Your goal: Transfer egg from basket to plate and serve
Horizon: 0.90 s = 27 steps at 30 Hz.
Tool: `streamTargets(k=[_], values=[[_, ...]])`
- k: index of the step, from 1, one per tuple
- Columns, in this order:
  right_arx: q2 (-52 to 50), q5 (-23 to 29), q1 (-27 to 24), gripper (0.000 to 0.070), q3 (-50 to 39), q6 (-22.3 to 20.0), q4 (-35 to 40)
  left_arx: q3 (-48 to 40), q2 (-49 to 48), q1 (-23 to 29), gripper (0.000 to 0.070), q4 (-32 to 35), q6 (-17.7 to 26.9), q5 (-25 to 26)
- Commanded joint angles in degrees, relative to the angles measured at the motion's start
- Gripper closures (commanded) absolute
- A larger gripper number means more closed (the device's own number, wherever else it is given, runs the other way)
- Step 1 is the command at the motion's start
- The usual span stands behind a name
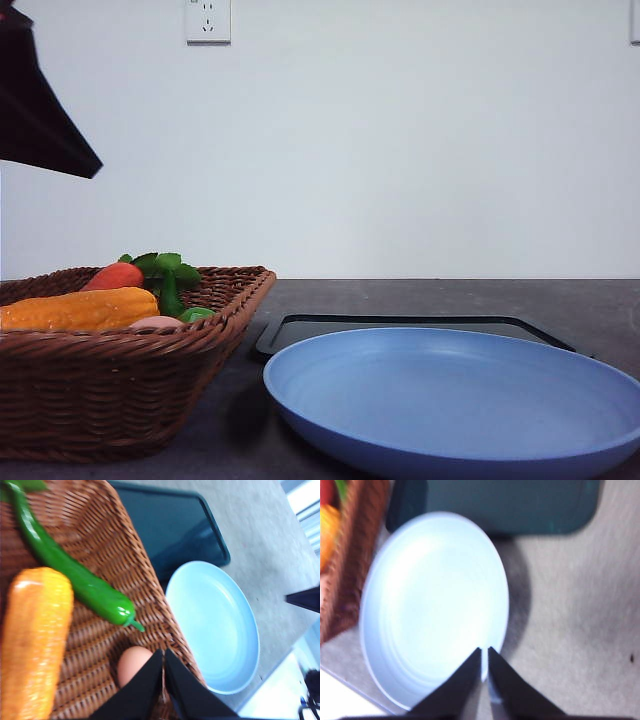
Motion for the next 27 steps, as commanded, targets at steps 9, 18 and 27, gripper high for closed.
streamTargets(k=[9,18,27], values=[[11.89,-0.25,1.49,0.051,0.83,-0.42,5.7,0.82,1.19,-0.79,0.0393,0.44,0.21,-0.02],[20.87,-0.25,4.99,0.0515,0.83,0.14,13.15,0.82,1.19,-0.79,0.0394,0.45,0.2,-0.61],[23.8,-0.17,6.27,0.0671,0.83,2.05,15.82,0.82,1.19,-0.79,0.0394,0.44,0.2,-0.64]])
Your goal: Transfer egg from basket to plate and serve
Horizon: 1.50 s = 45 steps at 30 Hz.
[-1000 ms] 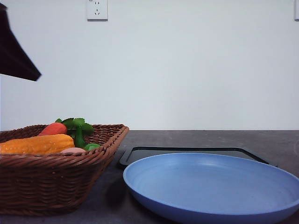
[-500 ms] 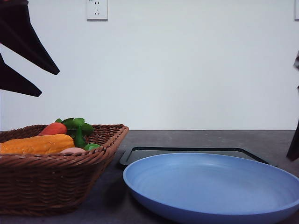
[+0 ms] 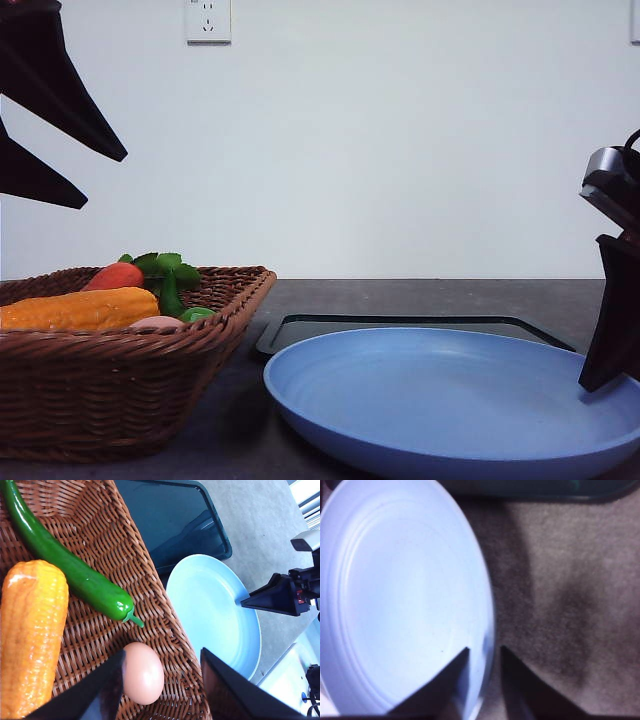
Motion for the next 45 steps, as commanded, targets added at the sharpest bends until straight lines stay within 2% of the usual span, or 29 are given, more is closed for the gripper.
streamTargets(k=[1,4,8,11,13,17,20,27,33,45], values=[[0.62,-0.05,0.15,0.0693,0.81,0.65,0.47,0.81,0.46,-0.28,0.0394,0.45,0.26,-0.15],[0.57,0.21,0.12,0.07,0.81,0.96,0.46,0.81,0.46,-0.33,0.0392,0.44,-0.26,-0.15],[-0.21,0.28,-0.27,0.07,0.83,1.76,0.15,0.81,0.46,-0.63,0.0379,0.41,-3.21,-0.13],[-2.02,0.3,-1.09,0.07,0.83,2.17,-0.67,0.81,0.46,-1.46,0.0267,0.37,-4.41,-0.11],[-3.84,0.4,-1.85,0.07,0.83,2.31,-1.64,0.81,0.46,-2.58,0.0243,0.14,-4.47,-0.12],[-7.87,0.44,-3.67,0.07,0.83,2.29,-4.52,0.81,0.52,-5.76,0.0256,0.01,-5.46,-0.93],[-10.77,0.44,-4.89,0.07,0.83,2.27,-6.3,0.81,1.22,-9.02,0.0295,-0.01,-5.53,-4.71],[-14.76,0.46,-5.9,0.07,0.83,2.29,-7.51,0.89,6.3,-16.08,0.0295,0.2,-5.44,-13.73],[-14.96,0.5,-5.89,0.07,0.83,2.29,-7.58,1.46,12.14,-19.18,0.0295,0.89,-3.58,-21.12],[-14.96,1.51,-5.88,0.07,0.83,2.22,-7.56,1.46,17.76,-19.61,0.0295,3.74,-2.7,-21.81]])
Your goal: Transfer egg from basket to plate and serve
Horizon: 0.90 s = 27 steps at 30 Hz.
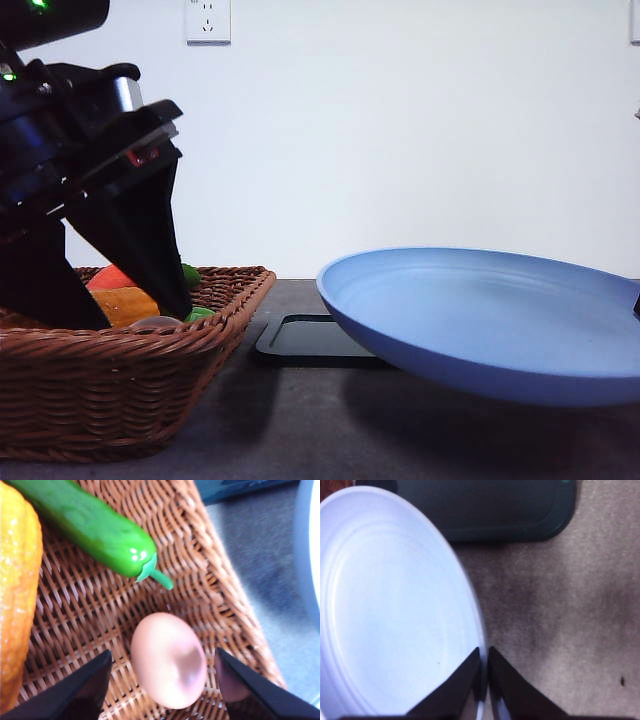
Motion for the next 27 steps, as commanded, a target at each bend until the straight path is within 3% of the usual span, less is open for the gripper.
streamTargets(k=[1,17,27], values=[[0.33,-0.23,0.09,0.07,0.83,0.54,0.5,0.87,1.44,-0.5,0.0295,0.17,1.13,-0.05],[0.33,-0.23,0.09,0.07,0.83,0.17,0.48,0.87,4.04,-0.5,0.0297,-0.42,2.62,-4.96],[0.33,-0.26,0.09,0.07,0.83,0.16,0.5,0.87,4.04,-0.5,0.0395,-0.06,2.79,-4.97]])
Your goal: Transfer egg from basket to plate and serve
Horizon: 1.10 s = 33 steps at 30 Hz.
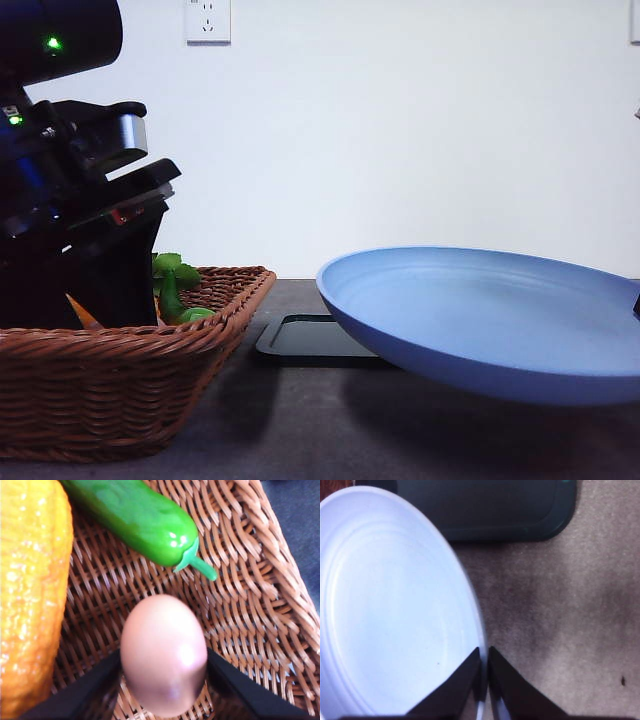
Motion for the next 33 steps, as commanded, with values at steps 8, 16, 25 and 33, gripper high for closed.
streamTargets(k=[8,16,25,33], values=[[0.32,-0.26,0.09,0.07,0.83,0.16,0.52,0.87,0.72,-0.48,0.0431,0.69,2.01,-0.28],[0.32,-0.25,0.09,0.07,0.83,0.0,0.52,1.6,0.68,-0.41,0.0534,-0.28,2.65,-0.26],[0.32,-0.27,0.09,0.07,0.83,0.03,0.46,15.2,0.15,-0.51,0.0534,-14.71,4.07,3.63],[0.34,-1.99,0.26,0.07,0.83,0.24,0.22,21.03,0.41,-5.31,0.0533,-2.65,4.16,16.22]])
